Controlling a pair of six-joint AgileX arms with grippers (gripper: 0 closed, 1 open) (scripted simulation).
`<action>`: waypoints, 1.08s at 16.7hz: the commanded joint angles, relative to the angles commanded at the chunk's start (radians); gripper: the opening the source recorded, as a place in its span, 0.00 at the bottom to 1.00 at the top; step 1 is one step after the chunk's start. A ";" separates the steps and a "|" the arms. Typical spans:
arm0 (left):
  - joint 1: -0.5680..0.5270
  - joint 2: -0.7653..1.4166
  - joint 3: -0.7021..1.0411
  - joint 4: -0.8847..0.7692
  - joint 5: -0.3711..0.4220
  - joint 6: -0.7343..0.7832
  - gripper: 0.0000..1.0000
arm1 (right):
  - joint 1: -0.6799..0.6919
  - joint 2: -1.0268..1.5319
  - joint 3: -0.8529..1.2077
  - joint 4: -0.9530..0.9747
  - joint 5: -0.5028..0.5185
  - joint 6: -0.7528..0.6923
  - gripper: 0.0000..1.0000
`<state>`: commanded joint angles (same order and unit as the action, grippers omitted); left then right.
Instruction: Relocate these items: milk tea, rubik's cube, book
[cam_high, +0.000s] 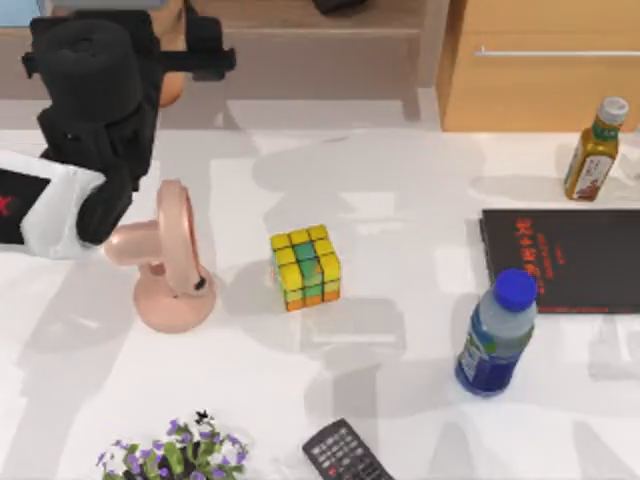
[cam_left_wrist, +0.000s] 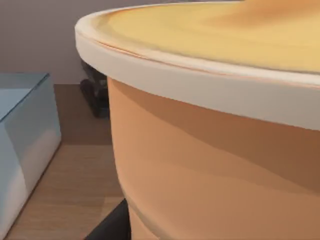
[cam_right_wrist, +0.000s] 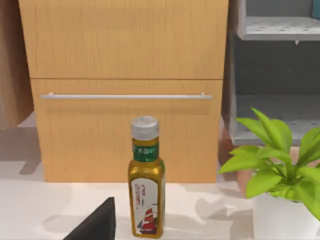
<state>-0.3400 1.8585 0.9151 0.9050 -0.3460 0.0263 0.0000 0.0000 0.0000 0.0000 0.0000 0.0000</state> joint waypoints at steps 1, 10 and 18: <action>0.028 0.007 -0.045 0.038 0.006 0.004 0.00 | 0.000 0.000 0.000 0.000 0.000 0.000 1.00; 0.420 0.129 -0.268 0.373 0.424 -0.003 0.00 | 0.000 0.000 0.000 0.000 0.000 0.000 1.00; 0.571 0.177 -0.232 0.448 0.630 -0.019 0.00 | 0.000 0.000 0.000 0.000 0.000 0.000 1.00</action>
<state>0.2306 2.0358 0.6835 1.3526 0.2840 0.0068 0.0000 0.0000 0.0000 0.0000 0.0000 0.0000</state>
